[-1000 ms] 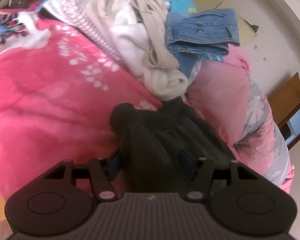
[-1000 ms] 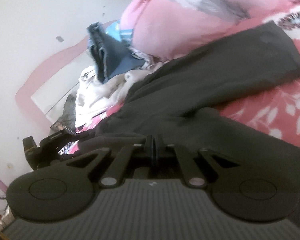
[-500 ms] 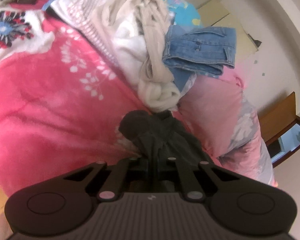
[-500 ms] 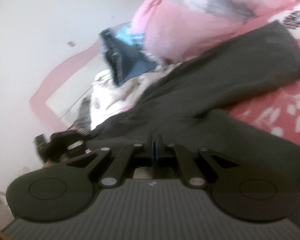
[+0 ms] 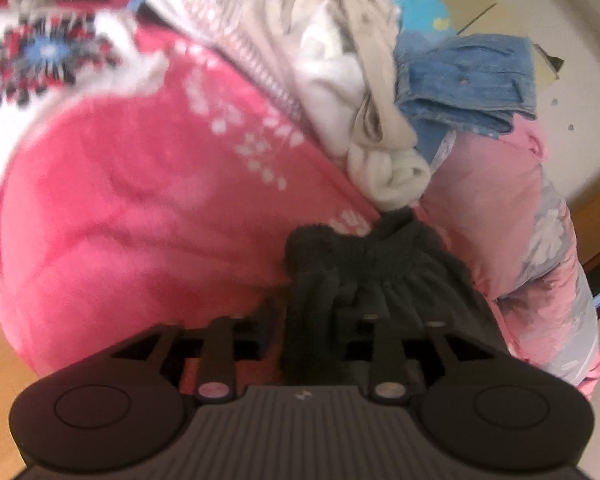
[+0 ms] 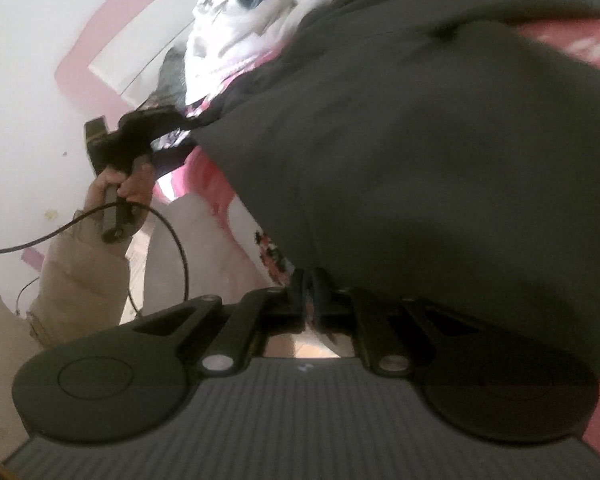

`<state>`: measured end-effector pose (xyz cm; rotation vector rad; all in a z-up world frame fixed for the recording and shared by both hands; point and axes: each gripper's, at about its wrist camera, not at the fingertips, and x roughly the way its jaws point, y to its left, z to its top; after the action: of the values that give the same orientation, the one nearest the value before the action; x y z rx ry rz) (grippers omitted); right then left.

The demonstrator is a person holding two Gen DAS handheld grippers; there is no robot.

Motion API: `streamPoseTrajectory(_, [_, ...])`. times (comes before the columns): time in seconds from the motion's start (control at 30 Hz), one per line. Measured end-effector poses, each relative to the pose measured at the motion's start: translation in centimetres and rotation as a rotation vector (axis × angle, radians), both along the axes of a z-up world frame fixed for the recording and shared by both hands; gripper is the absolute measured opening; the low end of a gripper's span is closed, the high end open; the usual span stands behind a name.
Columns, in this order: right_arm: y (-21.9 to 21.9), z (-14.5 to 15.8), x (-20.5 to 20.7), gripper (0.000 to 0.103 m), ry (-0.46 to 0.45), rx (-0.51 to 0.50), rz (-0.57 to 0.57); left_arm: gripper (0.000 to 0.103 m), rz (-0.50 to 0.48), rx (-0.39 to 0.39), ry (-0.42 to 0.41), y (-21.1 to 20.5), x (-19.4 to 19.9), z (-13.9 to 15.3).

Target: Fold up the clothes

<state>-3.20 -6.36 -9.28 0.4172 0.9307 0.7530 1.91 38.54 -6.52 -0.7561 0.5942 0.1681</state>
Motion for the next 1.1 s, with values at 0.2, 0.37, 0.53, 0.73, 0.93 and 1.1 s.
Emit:
streamPoseTrajectory(0.2, [-7.5,1.6,-3.8,0.022,-0.055,0.105,-0.278,0.049,0.066,0.19,-0.115,-1.6,-2.6,3.2])
streamPoseTrajectory(0.37, [-13.0,2.1,-5.2,0.03,-0.072,0.126,-0.511,0.055,-0.135,0.298,-0.205,-6.4,-2.8,5.8])
streamPoseTrajectory(0.53, [-15.8,-0.2,-4.9,0.035,-0.015,0.166,-0.658,0.055,-0.406,0.337,-0.218,-12.6,-2.0,6.3])
streamPoseTrajectory(0.73, [-14.5,-1.7,-2.5,0.015,-0.024,0.209,-0.65,0.054,-0.694,0.391,-0.188,-20.0,-1.6,4.7])
streamPoseTrajectory(0.93, [-13.8,0.4,0.8,0.006,-0.108,0.249,-0.59,0.054,-0.898,0.427,-0.182,-25.3,-3.1,3.0])
streamPoseTrajectory(1.1, [-14.7,-1.5,4.7,0.01,-0.039,0.215,-0.644,0.055,-1.037,0.477,-0.18,-28.2,-5.0,2.0])
